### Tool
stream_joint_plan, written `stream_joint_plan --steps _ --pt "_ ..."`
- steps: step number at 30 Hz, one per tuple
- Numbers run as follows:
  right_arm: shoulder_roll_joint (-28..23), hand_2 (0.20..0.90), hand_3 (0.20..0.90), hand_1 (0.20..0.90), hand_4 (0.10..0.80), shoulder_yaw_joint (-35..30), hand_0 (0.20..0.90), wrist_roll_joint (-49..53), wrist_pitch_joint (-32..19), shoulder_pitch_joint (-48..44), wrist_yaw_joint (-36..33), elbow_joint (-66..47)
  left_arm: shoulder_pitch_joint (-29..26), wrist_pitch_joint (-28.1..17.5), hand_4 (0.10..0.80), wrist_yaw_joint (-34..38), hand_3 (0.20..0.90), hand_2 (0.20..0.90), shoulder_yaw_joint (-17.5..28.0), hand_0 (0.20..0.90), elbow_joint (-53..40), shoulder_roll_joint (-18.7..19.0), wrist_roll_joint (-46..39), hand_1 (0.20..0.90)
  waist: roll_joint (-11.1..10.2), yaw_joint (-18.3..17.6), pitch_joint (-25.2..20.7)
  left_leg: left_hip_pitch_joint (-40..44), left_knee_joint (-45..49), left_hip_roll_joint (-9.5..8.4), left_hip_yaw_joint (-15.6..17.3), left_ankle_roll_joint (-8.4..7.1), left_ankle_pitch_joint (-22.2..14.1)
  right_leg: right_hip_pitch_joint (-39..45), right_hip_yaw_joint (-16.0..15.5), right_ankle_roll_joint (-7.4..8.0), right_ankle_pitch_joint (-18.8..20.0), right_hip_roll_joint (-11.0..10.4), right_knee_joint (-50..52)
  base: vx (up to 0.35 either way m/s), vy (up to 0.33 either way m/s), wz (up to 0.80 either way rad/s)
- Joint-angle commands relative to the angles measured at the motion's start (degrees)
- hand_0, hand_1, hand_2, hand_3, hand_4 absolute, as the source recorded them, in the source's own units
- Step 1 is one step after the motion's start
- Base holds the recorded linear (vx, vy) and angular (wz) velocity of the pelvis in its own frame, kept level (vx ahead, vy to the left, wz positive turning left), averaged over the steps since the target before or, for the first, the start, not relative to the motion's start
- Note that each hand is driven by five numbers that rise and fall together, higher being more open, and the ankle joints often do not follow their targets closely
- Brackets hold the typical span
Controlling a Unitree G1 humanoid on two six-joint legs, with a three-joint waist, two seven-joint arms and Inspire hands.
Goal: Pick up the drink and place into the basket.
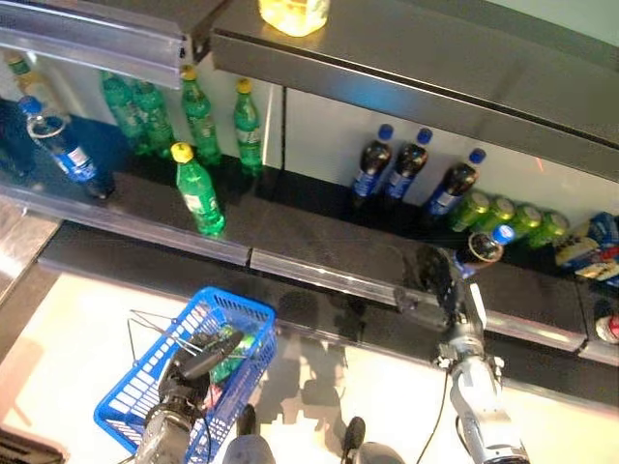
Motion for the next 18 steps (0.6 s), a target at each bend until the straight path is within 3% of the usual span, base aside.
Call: stream_joint_plan --steps 1,9,18 --pt "-3.41 0.9 0.9 0.9 0.8 -2.31 0.9 4.93 -6.44 2.16 -2.8 1.27 -8.42 -15.84 0.1 -3.24 0.2 0.3 5.83 0.3 -3.26 1.36 1.85 0.3 6.31 -0.29 -14.12 1.0 -0.16 -0.88 -0.29 2.31 -2.65 0.23 -0.16 0.66 1.17 -1.32 1.66 -0.019 0.001 -0.1" --pt "-3.61 0.9 0.9 0.9 0.8 -3.76 0.9 5.86 -6.4 1.1 -4.34 17.96 -10.41 -16.6 0.1 -1.36 0.2 0.3 6.69 0.3 15.47 0.85 5.54 0.3 6.62 -1.79 -13.93 2.35 -0.16 -1.21 1.0 2.64 -3.7 -0.22 2.38 0.33 0.91 -0.92 2.01 -0.017 0.008 -0.14" --pt "-4.21 0.9 0.9 0.9 0.8 -5.43 0.9 7.39 -6.24 -1.21 2.54 40.42 -10.74 -13.63 0.1 -3.92 0.2 0.3 6.42 0.3 28.36 1.35 7.73 0.3 6.92 -1.03 -13.96 2.55 0.51 -0.85 1.74 2.63 -4.02 -0.37 2.37 -0.39 0.04 -0.64 3.08 0.007 -0.007 -0.09"
